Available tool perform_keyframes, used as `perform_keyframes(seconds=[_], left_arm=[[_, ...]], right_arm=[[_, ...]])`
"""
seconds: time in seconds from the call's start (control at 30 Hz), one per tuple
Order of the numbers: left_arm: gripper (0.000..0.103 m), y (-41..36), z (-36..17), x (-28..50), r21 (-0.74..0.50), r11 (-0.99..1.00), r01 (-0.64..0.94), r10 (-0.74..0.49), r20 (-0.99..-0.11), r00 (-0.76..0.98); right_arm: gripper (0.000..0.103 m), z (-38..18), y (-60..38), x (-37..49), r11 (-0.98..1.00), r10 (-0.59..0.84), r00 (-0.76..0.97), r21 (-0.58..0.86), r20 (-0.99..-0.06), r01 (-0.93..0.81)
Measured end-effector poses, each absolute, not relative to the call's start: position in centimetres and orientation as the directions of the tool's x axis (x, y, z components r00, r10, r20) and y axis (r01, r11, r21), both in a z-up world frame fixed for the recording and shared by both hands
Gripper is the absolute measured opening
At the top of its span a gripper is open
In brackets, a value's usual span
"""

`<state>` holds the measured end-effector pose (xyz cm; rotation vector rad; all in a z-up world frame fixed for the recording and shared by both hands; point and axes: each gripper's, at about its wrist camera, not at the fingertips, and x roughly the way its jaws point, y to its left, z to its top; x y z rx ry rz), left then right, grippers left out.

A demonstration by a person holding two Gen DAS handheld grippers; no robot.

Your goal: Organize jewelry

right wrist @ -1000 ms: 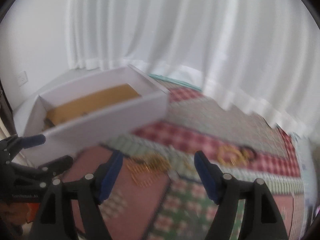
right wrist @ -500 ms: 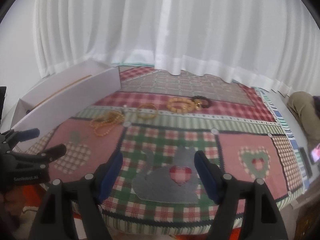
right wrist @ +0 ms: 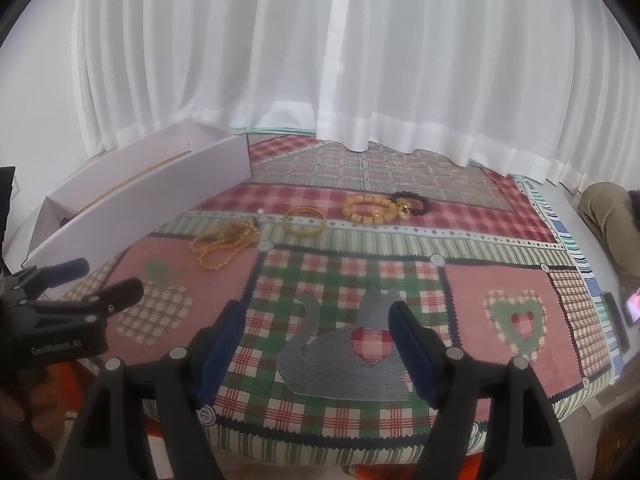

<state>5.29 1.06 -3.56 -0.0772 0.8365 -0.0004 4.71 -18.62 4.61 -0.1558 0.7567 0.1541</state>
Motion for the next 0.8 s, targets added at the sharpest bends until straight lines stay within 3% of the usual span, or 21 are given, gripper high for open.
perform_keyframes(seconds=[0.33,0.8], left_arm=[[0.099,0.62,-4.47,5.67,-0.04,0.999,0.002,-0.033,-0.795,0.606],[0.1,1.15,-4.14,5.44,-0.057,0.998,-0.005,-0.042,-0.795,0.605]], right_arm=[[0.076,4.56,-18.24,4.59,0.975,0.086,0.714,-0.088,-0.694,-0.202],[0.076,4.87,-18.28,4.39,0.976,0.093,0.724,-0.08,-0.684,-0.201]])
